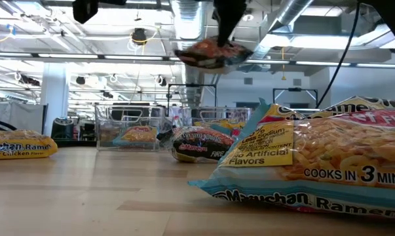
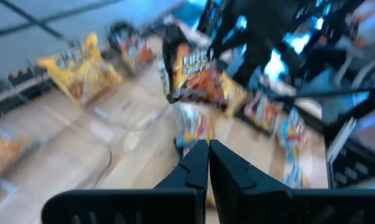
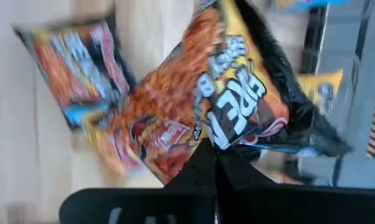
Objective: Sort Maruchan noodles
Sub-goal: Put the black noodle pack into the right transparent bin
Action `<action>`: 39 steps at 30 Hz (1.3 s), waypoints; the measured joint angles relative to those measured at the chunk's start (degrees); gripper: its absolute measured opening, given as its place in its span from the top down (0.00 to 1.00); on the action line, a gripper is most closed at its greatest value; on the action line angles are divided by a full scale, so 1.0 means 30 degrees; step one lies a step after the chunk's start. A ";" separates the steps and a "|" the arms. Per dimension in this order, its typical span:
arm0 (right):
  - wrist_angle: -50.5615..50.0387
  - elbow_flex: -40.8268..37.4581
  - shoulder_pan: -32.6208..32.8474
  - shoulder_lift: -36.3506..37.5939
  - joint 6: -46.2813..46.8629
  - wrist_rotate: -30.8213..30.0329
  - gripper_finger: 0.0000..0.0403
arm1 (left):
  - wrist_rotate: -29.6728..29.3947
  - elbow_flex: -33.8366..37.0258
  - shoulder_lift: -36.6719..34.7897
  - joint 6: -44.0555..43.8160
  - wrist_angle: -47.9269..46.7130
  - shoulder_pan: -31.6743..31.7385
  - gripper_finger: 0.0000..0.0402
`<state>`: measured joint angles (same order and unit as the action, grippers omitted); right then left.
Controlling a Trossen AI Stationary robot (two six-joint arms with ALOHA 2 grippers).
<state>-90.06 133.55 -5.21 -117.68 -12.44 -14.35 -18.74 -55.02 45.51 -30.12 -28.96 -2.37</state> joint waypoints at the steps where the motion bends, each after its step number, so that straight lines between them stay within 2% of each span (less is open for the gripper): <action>1: -0.0120 0.0002 -0.0138 0.0072 -0.0283 -0.0138 0.99 | -0.0254 -0.0023 -0.0141 0.0001 0.0134 0.0000 1.00; 16: 0.0009 0.0032 -0.2446 0.1548 -0.2804 -0.0278 0.99 | -0.3042 -0.0001 -0.0521 0.0035 -0.0083 0.0000 1.00; 19: 0.0011 0.0032 -0.2861 0.1548 -0.2841 -0.0198 0.99 | -0.3163 -0.0001 -0.0545 0.0341 -0.0089 0.0000 1.00; 24: 0.0013 0.0025 -0.3640 0.1548 -0.2375 0.1257 0.99 | -0.3533 -0.0001 -0.0558 0.0469 -0.0083 0.0003 1.00; 30: 0.0039 -0.0041 -0.4918 0.1549 -0.1861 0.1421 0.99 | -0.3629 -0.0001 -0.0558 0.0469 -0.0083 0.0572 1.00; 32: 0.0092 -0.0729 -0.5365 0.1728 -0.1915 0.1398 0.99 | -0.3622 -0.0001 -0.0558 0.0463 -0.0083 0.0834 1.00; 35: 0.0080 -0.3475 -0.6090 0.2795 -0.2594 0.1099 0.99 | -0.3622 -0.0001 -0.0565 0.0327 -0.0083 0.1172 1.00; 39: 0.0584 -0.7741 -0.6757 0.4588 -0.4439 -0.1606 0.99 | -0.3618 -0.0001 -0.0565 0.0333 -0.0076 0.1598 1.00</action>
<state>-88.30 110.32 -25.48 -103.91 -25.76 -19.16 -29.59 -55.02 43.81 -29.12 -29.19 2.42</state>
